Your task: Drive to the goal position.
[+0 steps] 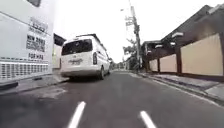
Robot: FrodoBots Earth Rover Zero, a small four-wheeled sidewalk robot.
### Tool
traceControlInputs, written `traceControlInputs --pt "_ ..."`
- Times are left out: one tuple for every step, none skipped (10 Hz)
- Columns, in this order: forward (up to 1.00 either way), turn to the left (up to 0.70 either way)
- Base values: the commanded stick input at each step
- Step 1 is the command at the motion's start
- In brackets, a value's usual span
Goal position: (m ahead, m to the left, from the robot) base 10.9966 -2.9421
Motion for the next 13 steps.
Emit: traceControlInputs --pt "0.85 -0.34" --pt "0.85 -0.30" --pt "0.85 -0.15" --pt "0.85 0.00" --pt "0.85 0.00" --pt "0.85 0.00" --pt "0.85 0.00" --pt "0.85 0.00" --pt "0.85 0.00" --pt "0.85 0.00" --pt "0.85 0.00" --pt "0.85 0.00" --pt "0.85 0.00"
